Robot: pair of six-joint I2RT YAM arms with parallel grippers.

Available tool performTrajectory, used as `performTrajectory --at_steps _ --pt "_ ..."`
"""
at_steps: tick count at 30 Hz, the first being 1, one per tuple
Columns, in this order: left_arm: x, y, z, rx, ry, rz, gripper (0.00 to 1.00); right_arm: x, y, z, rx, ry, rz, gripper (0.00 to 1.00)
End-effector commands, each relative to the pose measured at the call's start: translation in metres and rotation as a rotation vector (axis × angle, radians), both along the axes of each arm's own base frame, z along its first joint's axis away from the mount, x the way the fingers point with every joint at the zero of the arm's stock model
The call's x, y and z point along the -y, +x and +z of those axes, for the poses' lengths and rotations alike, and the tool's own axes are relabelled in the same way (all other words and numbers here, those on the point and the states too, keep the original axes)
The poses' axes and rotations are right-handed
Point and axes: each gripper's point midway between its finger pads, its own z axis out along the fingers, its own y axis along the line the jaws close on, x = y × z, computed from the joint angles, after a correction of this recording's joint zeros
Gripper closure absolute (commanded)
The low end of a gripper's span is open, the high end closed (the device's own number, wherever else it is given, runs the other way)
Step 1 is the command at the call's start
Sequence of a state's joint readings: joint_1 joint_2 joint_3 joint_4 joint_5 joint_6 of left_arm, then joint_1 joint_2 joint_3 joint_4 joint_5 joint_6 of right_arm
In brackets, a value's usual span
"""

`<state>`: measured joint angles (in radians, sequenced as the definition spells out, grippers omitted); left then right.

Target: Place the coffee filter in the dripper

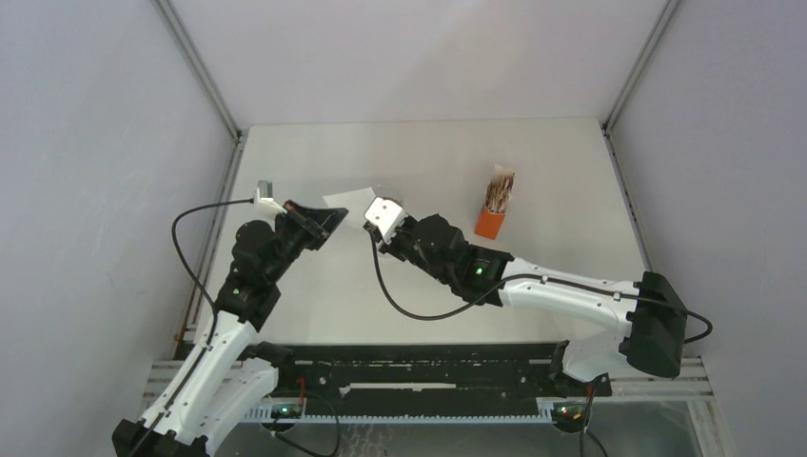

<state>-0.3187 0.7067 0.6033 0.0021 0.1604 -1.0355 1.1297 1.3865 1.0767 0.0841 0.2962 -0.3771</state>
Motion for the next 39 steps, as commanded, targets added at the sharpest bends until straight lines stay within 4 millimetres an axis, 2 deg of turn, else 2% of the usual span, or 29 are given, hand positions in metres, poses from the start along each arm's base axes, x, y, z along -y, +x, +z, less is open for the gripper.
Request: performTrajectory --at_steps 1,10,19,31,39 --pt "0.000 -0.001 0.025 0.074 0.002 -0.003 1.00 0.002 0.006 0.037 0.038 0.091 -0.034 0.72" --pt "0.002 -0.001 0.028 0.074 -0.007 -0.012 1.00 -0.010 0.003 0.026 0.050 0.056 -0.006 0.71" --pt "0.005 -0.003 0.031 0.074 -0.021 -0.019 1.00 -0.019 0.004 0.024 0.096 0.040 -0.009 0.71" --pt "0.005 -0.003 0.031 0.071 -0.039 -0.009 1.00 -0.026 -0.005 0.011 0.068 0.011 0.035 0.69" --pt "0.005 -0.002 0.031 0.067 -0.043 -0.004 1.00 -0.026 -0.011 0.010 0.038 0.022 0.044 0.68"
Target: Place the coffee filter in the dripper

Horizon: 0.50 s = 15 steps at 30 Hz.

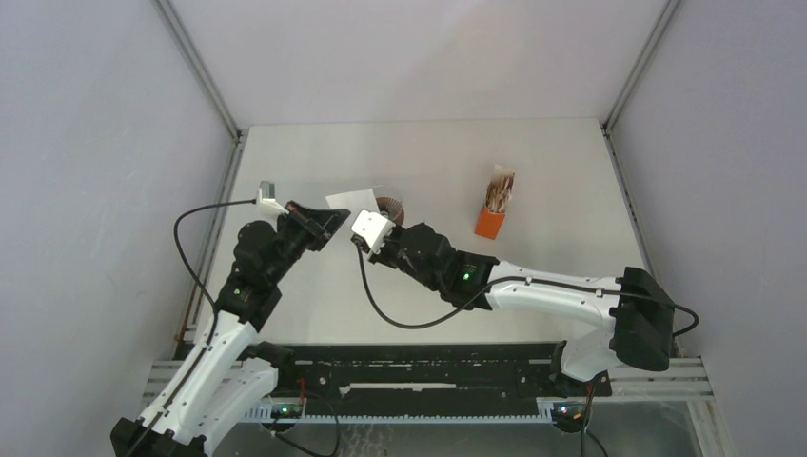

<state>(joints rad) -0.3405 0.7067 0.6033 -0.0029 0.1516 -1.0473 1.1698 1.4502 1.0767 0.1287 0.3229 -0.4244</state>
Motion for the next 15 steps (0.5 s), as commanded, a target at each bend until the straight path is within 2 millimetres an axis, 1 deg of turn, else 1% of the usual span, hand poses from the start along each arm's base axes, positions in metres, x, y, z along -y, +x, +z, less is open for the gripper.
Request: performTrajectory --at_steps 1,8,10,15 --pt "-0.0001 0.0003 0.0328 0.079 -0.037 0.010 1.00 -0.0086 -0.0053 0.0253 0.005 0.069 0.018 0.68" --pt "-0.0011 0.0005 0.0314 0.072 -0.047 0.022 1.00 -0.0144 -0.0080 0.0180 0.012 0.053 0.006 0.68" --pt "-0.0015 0.0005 0.0316 0.072 -0.050 0.025 1.00 -0.0151 -0.0061 0.0159 0.022 0.048 -0.013 0.69" --pt "-0.0025 -0.0002 0.0322 0.078 -0.047 0.029 1.00 -0.0141 -0.0040 0.0168 0.047 0.039 -0.038 0.72"
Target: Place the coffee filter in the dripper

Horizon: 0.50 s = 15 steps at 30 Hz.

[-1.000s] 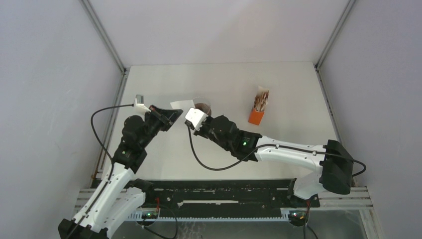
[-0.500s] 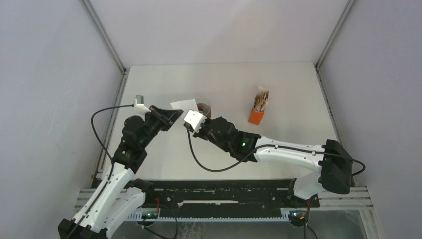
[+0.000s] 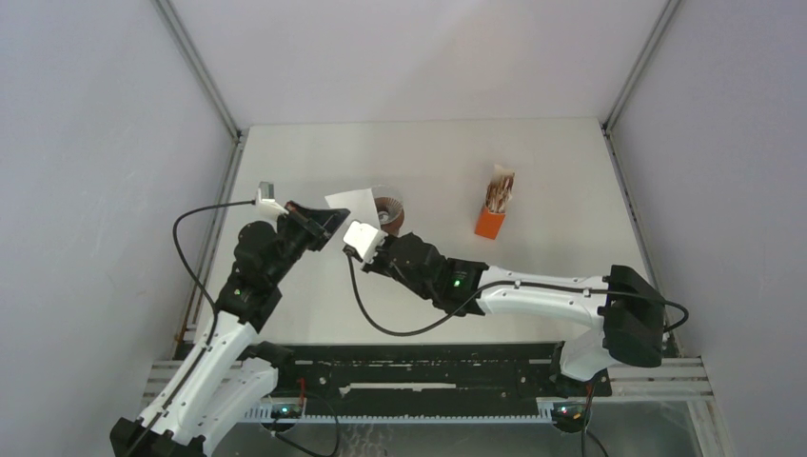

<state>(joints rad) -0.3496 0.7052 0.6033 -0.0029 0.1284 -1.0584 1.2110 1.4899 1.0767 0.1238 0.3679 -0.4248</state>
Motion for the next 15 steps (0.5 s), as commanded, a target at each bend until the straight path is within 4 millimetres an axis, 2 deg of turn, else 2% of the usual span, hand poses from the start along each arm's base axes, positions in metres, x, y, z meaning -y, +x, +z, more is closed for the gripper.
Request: performTrajectory --at_steps 1,15 --pt "-0.002 -0.001 0.030 0.079 -0.036 0.013 1.00 -0.005 0.005 0.035 0.054 0.085 -0.037 0.72" --pt "-0.003 -0.001 0.026 0.070 -0.023 0.020 1.00 0.007 0.009 0.046 0.074 0.089 -0.079 0.85"
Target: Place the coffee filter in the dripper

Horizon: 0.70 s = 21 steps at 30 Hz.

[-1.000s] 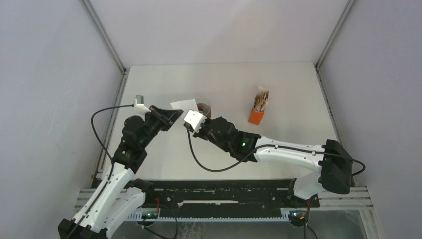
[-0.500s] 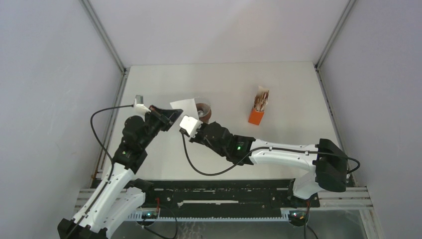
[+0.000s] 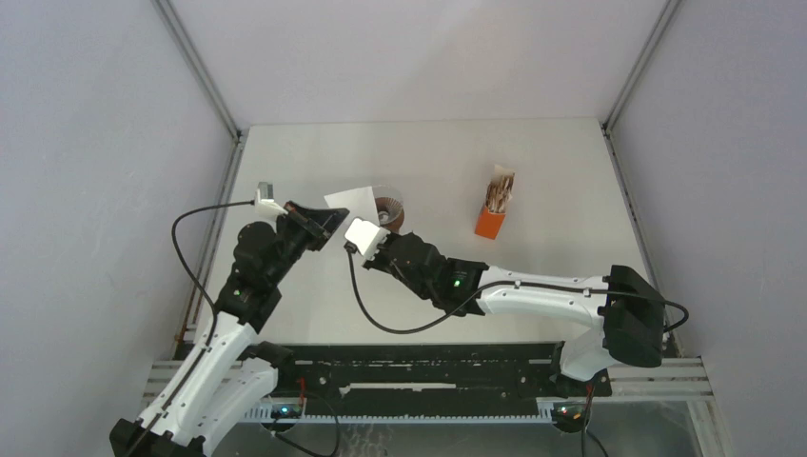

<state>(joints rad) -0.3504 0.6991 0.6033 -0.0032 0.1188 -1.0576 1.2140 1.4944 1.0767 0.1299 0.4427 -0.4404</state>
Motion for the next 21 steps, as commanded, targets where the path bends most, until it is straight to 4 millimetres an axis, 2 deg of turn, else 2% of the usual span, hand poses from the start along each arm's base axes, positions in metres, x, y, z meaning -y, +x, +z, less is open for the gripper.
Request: performTrajectory --at_steps 1,6,11,16,21 --pt "-0.002 -0.001 0.025 0.064 -0.024 0.011 1.00 -0.002 -0.001 0.045 0.045 0.107 -0.007 0.85" --pt "-0.001 -0.002 0.027 0.066 -0.029 0.011 1.00 -0.006 -0.001 0.041 0.040 0.107 0.000 0.85" --pt "-0.003 -0.001 0.025 0.063 -0.031 0.026 1.00 -0.011 -0.006 0.039 0.021 0.121 0.014 0.80" --pt "-0.006 0.000 0.023 0.057 -0.036 0.044 1.00 -0.006 -0.015 0.043 -0.007 0.135 0.024 0.69" --pt "-0.007 0.000 0.026 0.062 -0.046 0.053 1.00 -0.010 -0.019 0.040 0.002 0.152 0.047 0.59"
